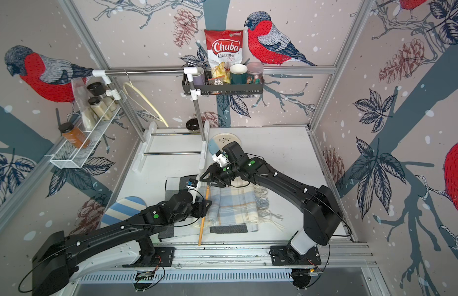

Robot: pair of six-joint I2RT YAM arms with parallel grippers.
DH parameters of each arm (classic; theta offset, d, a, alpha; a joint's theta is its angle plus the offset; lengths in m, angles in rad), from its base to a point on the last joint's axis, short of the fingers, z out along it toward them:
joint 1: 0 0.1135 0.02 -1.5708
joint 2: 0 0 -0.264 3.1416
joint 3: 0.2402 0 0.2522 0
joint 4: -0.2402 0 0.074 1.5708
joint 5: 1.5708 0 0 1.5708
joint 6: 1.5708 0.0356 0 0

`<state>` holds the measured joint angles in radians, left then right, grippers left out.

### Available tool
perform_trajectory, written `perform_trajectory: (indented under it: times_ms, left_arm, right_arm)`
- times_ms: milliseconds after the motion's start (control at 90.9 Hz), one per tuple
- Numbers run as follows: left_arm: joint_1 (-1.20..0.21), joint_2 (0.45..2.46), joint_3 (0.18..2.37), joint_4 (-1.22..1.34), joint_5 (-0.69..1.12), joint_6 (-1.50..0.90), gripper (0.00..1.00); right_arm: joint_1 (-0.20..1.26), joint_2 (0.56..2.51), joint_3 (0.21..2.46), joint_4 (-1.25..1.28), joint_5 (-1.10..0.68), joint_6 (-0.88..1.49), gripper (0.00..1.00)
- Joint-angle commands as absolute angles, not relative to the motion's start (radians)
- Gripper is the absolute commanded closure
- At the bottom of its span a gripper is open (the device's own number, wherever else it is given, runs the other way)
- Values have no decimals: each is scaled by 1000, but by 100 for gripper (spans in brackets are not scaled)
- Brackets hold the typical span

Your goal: Hang the scarf on the hanger

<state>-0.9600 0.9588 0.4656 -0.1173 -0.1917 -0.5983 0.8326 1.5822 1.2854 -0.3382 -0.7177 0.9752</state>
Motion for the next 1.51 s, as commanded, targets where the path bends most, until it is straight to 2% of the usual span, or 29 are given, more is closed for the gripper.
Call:
perform_trajectory:
  times_ms: [0, 66, 143, 242, 407, 506, 616, 836, 1001, 1100, 1254, 1343, 1409, 1497]
  left_arm:
    - [-963, 940, 457, -134, -277, -623, 56]
    - [-964, 920, 448, -150, -295, -640, 67]
    - [-963, 899, 430, -155, -305, -653, 73]
    - [-963, 881, 412, -152, -312, -676, 85]
    - [-963, 876, 394, -124, -328, -713, 100]
    - [-963, 904, 392, -102, -333, -739, 100]
    - [-963, 939, 400, -102, -347, -753, 100]
    - [-963, 928, 407, -140, -361, -768, 100]
    - [-963, 907, 394, -143, -360, -774, 100]
    - [-963, 917, 392, -134, -354, -775, 100]
    - [-963, 928, 397, -132, -346, -774, 100]
    - [-963, 925, 400, -140, -347, -773, 100]
    - [-963, 924, 403, -143, -346, -772, 100]
    - [-963, 928, 405, -140, -344, -770, 100]
  right_arm:
    - [838, 1583, 1322, -304, -738, 991, 51]
    - [826, 1574, 1347, -381, -669, 935, 47]
    - [795, 1557, 1340, -421, -586, 891, 40]
    - [733, 1542, 1289, -399, -580, 885, 34]
    - [619, 1530, 1142, -329, -571, 876, 35]
    - [636, 1593, 1100, -321, -603, 847, 39]
    - [717, 1700, 1133, -358, -593, 789, 41]
    - [777, 1822, 1165, -388, -427, 786, 36]
    - [792, 1881, 1180, -365, -447, 788, 37]
    - [809, 1911, 1185, -315, -513, 808, 47]
    - [835, 1910, 1199, -291, -526, 814, 70]
    - [835, 1897, 1196, -284, -528, 815, 75]
    - [834, 1890, 1201, -300, -519, 807, 72]
    - [833, 1888, 1222, -373, -474, 783, 45]
